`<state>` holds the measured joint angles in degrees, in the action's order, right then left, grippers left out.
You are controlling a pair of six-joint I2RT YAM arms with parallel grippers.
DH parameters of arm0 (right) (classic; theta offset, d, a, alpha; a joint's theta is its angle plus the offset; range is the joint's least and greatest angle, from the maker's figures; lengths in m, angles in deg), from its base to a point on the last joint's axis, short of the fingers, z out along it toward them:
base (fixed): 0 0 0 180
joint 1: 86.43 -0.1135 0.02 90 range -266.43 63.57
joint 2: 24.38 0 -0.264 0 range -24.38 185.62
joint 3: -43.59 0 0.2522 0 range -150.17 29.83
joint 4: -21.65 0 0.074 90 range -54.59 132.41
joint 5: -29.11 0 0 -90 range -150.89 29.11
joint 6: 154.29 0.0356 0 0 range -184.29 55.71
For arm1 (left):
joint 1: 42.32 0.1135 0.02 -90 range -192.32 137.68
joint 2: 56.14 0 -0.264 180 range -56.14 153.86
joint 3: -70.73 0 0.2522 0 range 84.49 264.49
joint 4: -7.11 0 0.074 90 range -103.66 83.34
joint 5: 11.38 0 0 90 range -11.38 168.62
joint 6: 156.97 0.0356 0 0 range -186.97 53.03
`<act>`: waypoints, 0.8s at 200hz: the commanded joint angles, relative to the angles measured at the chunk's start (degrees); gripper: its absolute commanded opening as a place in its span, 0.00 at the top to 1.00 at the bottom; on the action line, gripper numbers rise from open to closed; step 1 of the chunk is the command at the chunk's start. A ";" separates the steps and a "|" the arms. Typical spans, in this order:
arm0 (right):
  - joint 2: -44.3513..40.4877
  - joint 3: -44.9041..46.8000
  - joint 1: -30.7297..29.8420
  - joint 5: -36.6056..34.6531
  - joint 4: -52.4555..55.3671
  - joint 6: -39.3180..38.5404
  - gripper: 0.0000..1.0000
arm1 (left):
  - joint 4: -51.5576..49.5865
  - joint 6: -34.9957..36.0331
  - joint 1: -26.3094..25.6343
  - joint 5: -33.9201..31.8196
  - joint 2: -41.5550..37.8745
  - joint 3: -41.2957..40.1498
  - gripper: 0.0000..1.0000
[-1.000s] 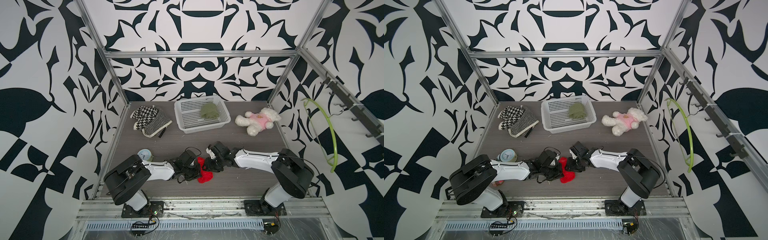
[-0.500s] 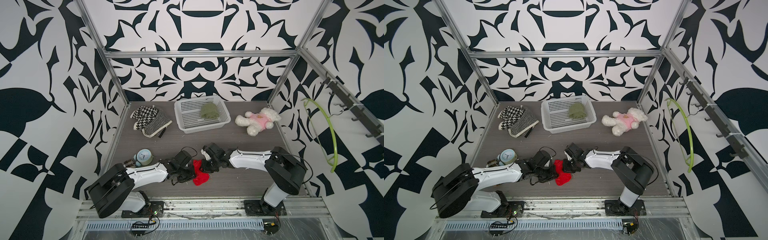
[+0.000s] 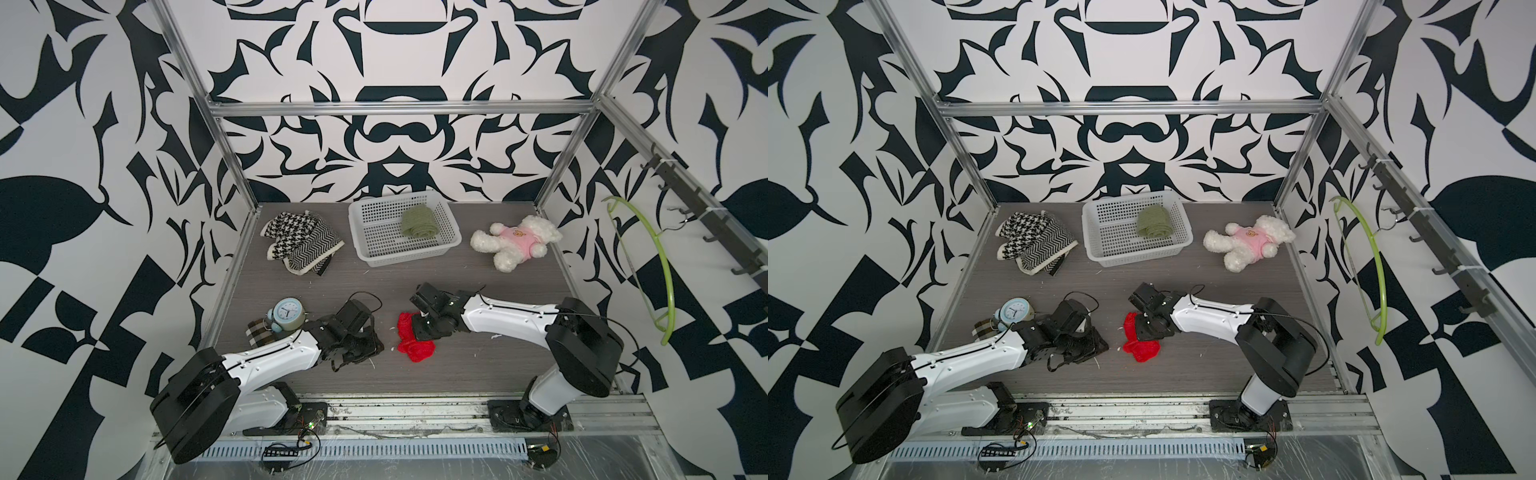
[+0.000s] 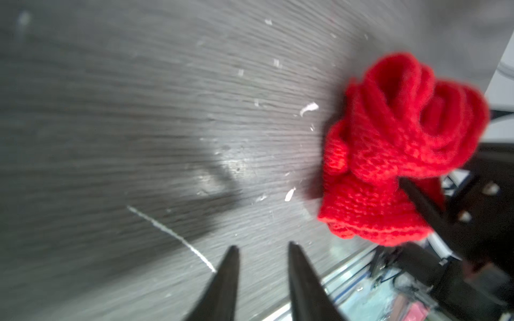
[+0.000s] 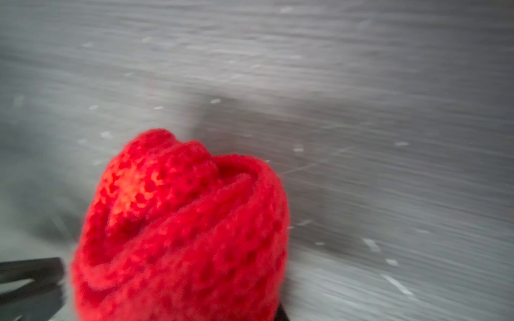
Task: Roll up the scarf and place it into the basket
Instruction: Roll the scarf at the center of the board.
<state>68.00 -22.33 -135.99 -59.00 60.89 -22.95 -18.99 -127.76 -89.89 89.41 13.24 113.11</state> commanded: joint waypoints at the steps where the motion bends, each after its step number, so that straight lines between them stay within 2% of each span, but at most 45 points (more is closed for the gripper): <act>1: -0.65 -0.46 0.05 -5.27 5.85 -2.07 1.00 | 0.82 1.07 0.12 -0.98 -0.84 1.84 0.48; 50: -1.52 -1.05 -0.62 -4.07 5.12 -1.79 1.00 | 7.49 1.64 0.02 0.55 3.20 4.11 0.43; 99: -1.04 -1.63 -1.69 -2.53 2.93 -0.54 1.00 | 14.10 1.70 -0.68 1.82 13.58 8.08 0.43; 143: -0.71 -1.29 -2.12 -1.17 1.05 0.38 1.00 | 17.60 0.63 -1.02 0.50 17.42 9.22 0.51; 160: -0.63 -0.76 -2.25 -0.59 0.09 0.87 1.00 | 18.11 0.26 -1.12 0.00 19.03 9.49 0.58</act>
<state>67.17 -22.68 -137.56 -60.86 62.09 -23.30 -3.13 -127.41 -90.70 90.17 30.25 121.09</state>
